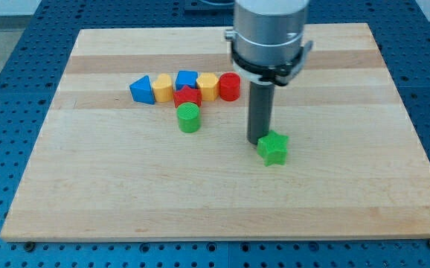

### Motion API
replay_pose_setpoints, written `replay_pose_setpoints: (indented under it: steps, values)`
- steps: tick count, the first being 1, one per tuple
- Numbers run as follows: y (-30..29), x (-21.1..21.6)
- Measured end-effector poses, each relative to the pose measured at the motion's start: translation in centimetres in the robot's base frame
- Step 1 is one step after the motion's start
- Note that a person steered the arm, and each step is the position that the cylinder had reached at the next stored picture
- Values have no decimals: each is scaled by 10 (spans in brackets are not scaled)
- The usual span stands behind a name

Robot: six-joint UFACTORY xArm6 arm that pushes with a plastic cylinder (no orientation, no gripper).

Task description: Slide the green star to the bottom right

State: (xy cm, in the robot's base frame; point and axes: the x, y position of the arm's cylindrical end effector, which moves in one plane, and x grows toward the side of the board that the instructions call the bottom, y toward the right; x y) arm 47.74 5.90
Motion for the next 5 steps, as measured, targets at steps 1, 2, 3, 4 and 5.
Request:
replay_pose_setpoints:
  steps: [1, 2, 3, 4, 5]
  values:
    - [5, 13]
    - [5, 29]
    - [10, 42]
    - [10, 56]
    - [21, 59]
